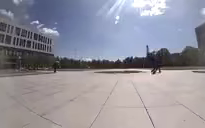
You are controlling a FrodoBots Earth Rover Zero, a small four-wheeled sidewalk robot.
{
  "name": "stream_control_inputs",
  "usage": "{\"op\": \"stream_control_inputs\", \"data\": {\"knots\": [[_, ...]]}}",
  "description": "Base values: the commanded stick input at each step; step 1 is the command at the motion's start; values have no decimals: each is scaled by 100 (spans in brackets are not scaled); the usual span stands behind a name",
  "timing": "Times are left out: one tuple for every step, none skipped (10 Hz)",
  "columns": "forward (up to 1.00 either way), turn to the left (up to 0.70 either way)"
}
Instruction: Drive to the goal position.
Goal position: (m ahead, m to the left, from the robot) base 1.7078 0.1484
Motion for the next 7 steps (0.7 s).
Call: {"op": "stream_control_inputs", "data": {"knots": [[70, 1], [70, 1], [70, 1], [70, 1], [70, 1], [70, 1], [70, 1]]}}
